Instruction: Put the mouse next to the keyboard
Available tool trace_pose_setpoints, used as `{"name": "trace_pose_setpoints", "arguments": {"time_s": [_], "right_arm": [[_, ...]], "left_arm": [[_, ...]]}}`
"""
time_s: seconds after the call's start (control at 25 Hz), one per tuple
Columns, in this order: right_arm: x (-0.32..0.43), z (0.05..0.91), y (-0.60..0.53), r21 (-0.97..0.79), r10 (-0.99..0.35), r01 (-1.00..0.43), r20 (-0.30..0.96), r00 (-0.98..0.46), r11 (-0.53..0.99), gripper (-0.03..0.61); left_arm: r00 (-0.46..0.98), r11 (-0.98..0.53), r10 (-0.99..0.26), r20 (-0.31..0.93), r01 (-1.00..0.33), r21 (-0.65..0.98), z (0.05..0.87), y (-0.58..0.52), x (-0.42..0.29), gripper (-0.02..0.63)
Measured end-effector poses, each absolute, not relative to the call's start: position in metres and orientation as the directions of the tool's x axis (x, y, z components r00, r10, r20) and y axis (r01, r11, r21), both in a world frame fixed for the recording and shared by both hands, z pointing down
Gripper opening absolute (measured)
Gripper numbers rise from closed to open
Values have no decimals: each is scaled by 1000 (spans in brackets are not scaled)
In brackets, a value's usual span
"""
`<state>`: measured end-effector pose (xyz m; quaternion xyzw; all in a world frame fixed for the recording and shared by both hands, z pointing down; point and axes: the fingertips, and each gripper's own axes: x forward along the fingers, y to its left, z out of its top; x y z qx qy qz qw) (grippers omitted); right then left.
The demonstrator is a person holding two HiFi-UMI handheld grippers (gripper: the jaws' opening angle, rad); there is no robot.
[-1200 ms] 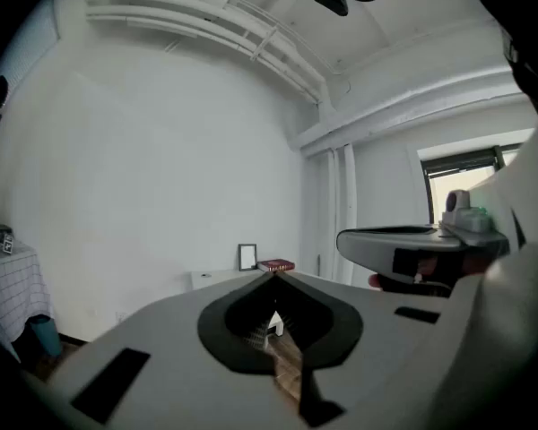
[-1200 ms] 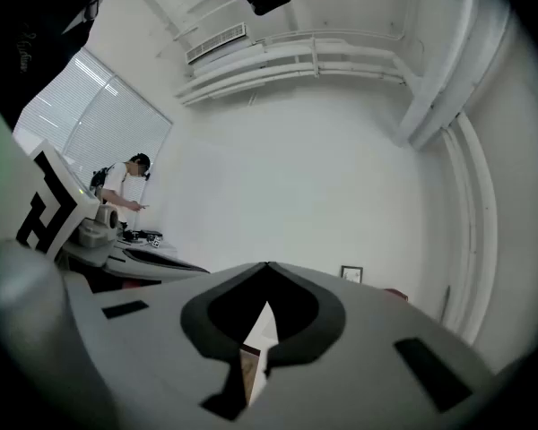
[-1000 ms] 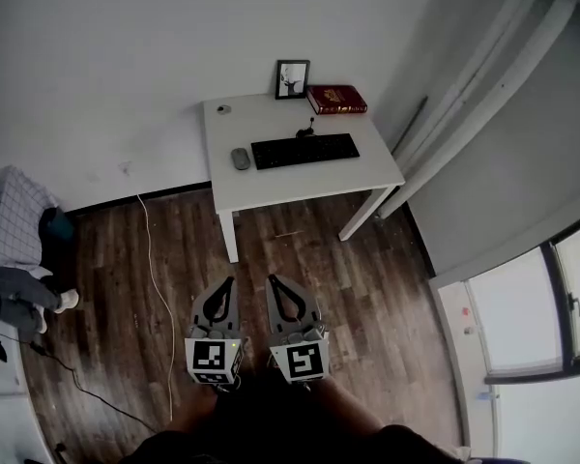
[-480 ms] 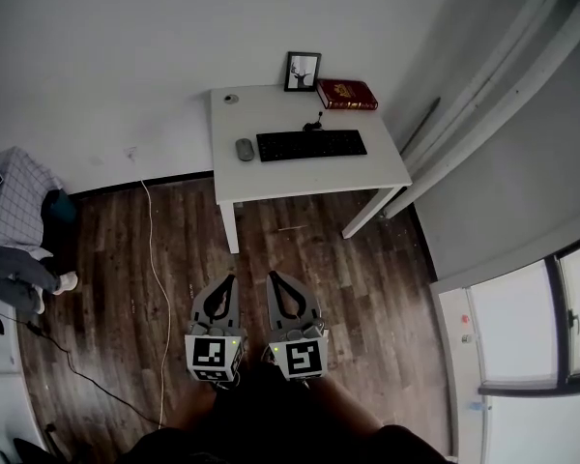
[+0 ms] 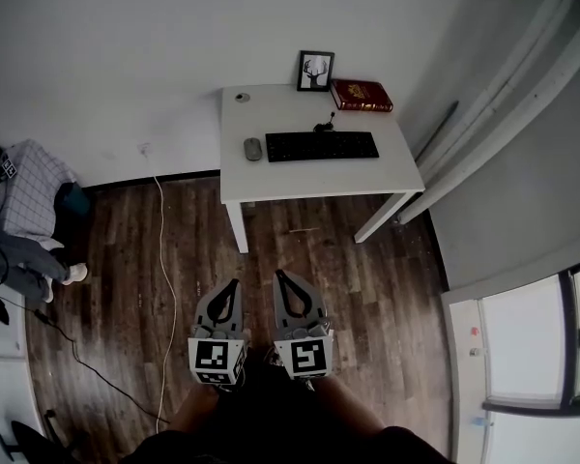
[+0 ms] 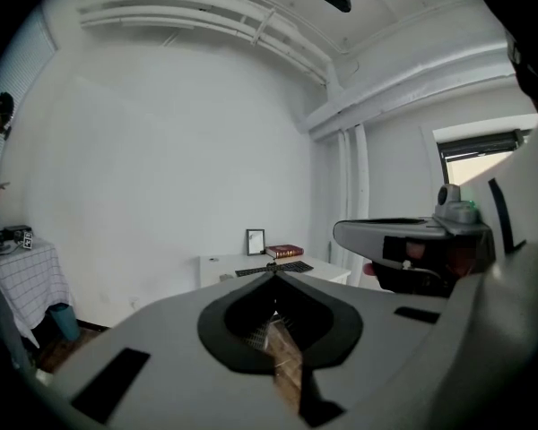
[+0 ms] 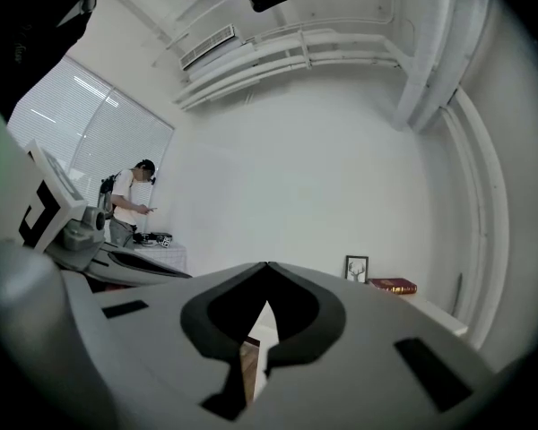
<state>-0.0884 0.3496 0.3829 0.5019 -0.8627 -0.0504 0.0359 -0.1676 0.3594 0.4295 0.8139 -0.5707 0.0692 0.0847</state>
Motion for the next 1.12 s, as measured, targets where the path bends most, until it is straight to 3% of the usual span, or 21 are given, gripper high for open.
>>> {"name": "trace_pose_setpoints", "arguments": {"time_s": [0.56,1.12], "right_arm": [[-87,421,280,100,-868,-864,110,-483,494,20],[-139,463,151,121,-853,-861,261,-452,494,20]], "left_arm": [[358,-347,-891,279,-933,92,464,293,-165,0],[447,-417,-826,343,-895,160,491,158,-209,0]]}}
